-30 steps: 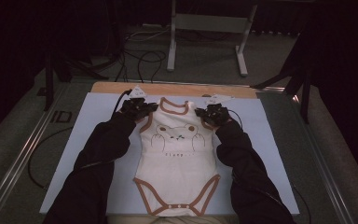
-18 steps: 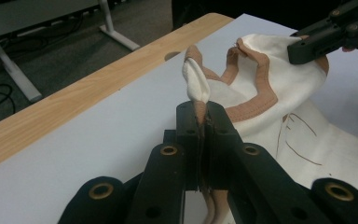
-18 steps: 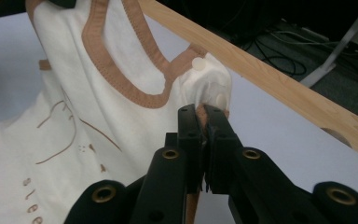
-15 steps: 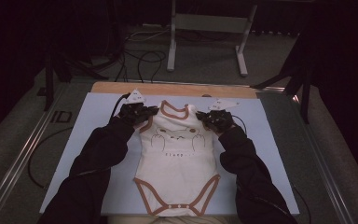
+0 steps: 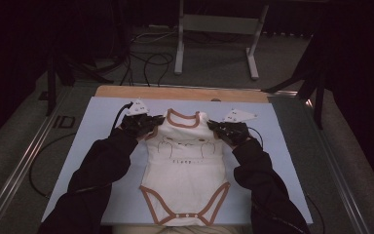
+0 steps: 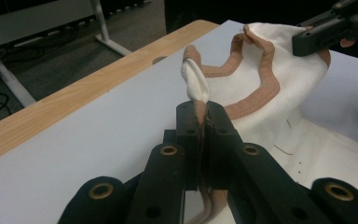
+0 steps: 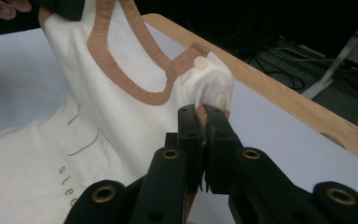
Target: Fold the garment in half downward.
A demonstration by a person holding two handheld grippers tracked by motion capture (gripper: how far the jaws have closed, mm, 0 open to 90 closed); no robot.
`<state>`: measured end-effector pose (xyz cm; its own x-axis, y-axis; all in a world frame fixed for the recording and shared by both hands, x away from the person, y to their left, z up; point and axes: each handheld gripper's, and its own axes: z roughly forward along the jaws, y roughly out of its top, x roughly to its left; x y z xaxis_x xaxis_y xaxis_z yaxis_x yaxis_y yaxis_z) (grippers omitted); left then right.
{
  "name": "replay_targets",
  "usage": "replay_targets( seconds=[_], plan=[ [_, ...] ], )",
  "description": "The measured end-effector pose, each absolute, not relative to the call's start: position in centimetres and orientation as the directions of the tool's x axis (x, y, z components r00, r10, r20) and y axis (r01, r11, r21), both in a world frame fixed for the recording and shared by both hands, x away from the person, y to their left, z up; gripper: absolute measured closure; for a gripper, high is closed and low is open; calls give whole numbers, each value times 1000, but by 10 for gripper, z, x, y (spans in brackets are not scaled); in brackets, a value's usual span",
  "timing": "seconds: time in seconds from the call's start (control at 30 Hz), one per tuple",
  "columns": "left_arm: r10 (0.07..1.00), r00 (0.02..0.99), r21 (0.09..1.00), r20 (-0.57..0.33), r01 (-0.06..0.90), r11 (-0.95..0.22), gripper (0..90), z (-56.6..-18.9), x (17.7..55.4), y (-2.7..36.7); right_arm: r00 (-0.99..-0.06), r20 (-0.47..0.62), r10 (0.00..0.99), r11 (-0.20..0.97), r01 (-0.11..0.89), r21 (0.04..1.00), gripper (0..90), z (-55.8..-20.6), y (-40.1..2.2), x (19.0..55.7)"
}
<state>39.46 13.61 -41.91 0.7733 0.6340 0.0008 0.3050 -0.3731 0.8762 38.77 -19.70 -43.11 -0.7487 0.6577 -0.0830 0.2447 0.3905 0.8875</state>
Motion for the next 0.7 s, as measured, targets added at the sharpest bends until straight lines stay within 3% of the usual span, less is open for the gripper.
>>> replay_targets(
  seconds=[0.7],
  plan=[
    [608,794,902,10,255,-348,874,-413,338,135,-776,-102,622,395,199,897,868,-432,-205,339]
  ],
)
